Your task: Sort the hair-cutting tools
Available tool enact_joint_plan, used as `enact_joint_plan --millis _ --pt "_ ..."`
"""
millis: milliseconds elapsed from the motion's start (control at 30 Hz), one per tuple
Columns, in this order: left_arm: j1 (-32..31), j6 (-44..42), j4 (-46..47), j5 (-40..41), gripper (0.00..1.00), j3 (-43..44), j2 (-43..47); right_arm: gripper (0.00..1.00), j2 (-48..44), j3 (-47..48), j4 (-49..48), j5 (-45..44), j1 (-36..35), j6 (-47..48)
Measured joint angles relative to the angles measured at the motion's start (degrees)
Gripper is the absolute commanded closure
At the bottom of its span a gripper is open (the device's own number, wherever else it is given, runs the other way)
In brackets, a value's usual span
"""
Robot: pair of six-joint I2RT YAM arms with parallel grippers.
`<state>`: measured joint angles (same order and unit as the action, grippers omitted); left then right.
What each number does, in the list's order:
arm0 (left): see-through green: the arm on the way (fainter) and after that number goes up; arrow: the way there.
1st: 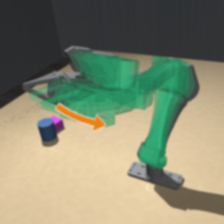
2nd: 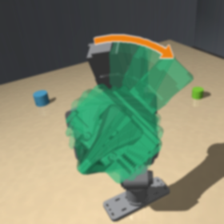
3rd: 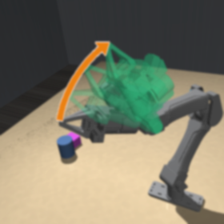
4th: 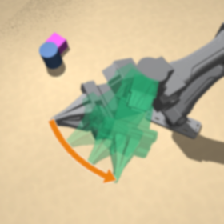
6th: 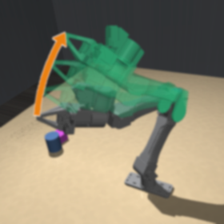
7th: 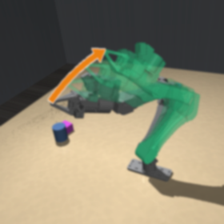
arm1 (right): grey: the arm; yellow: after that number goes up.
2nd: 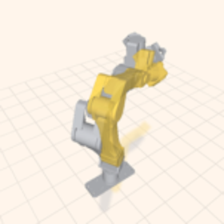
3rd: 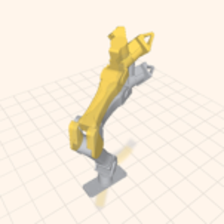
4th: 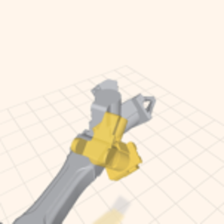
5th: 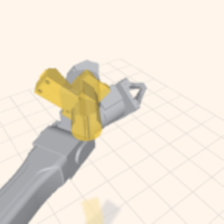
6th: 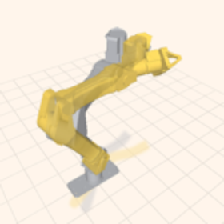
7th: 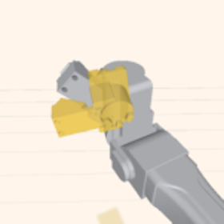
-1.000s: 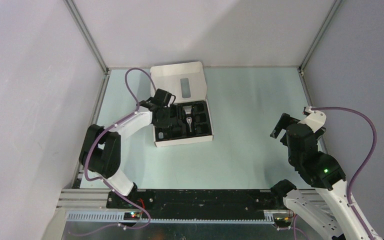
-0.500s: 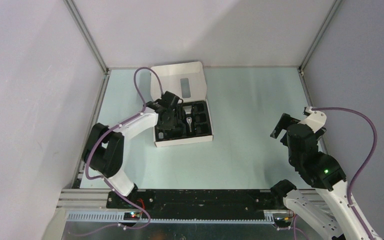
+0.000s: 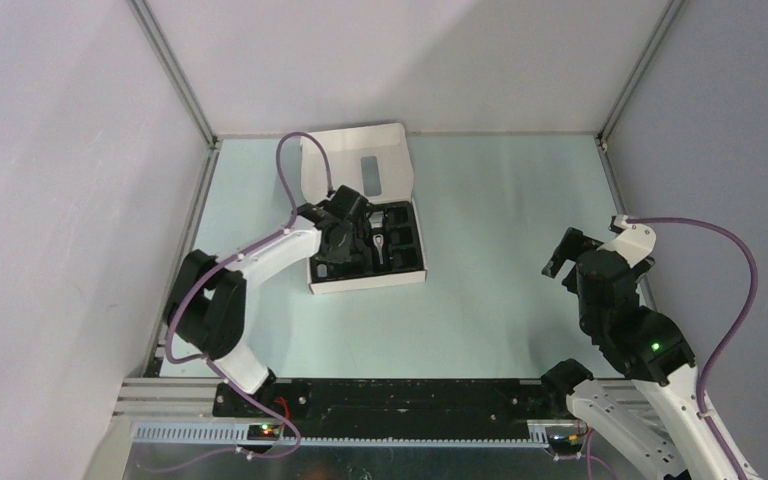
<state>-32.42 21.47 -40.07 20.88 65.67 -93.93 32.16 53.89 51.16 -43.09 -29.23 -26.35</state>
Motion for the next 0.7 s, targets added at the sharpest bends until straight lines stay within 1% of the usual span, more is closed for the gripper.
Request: enact_joint_plan --millis 100,200,300,367,700 --pt "-0.09 0.0 -1.6 0.61 0.73 0.09 3.23 0.01 -0.28 -0.02 0.0 0.0 0.0 0.0" --pt "-0.09 -0.02 -2.05 0.98 0.69 0.61 7.56 0.01 -0.37 -0.02 0.0 0.0 0.0 0.0" --pt "-0.09 0.07 -1.97 0.79 0.68 0.92 10.27 0.01 -0.37 -0.04 0.0 0.0 0.0 0.0" --pt "-0.09 0.11 -1.84 0.35 0.69 0.85 10.47 0.01 -0.37 -0.04 0.0 0.02 0.0 0.0" --pt "-0.09 0.52 -0.09 -1.64 0.69 -3.48 7.13 0.0 -0.35 -0.07 0.0 0.02 0.0 0.0"
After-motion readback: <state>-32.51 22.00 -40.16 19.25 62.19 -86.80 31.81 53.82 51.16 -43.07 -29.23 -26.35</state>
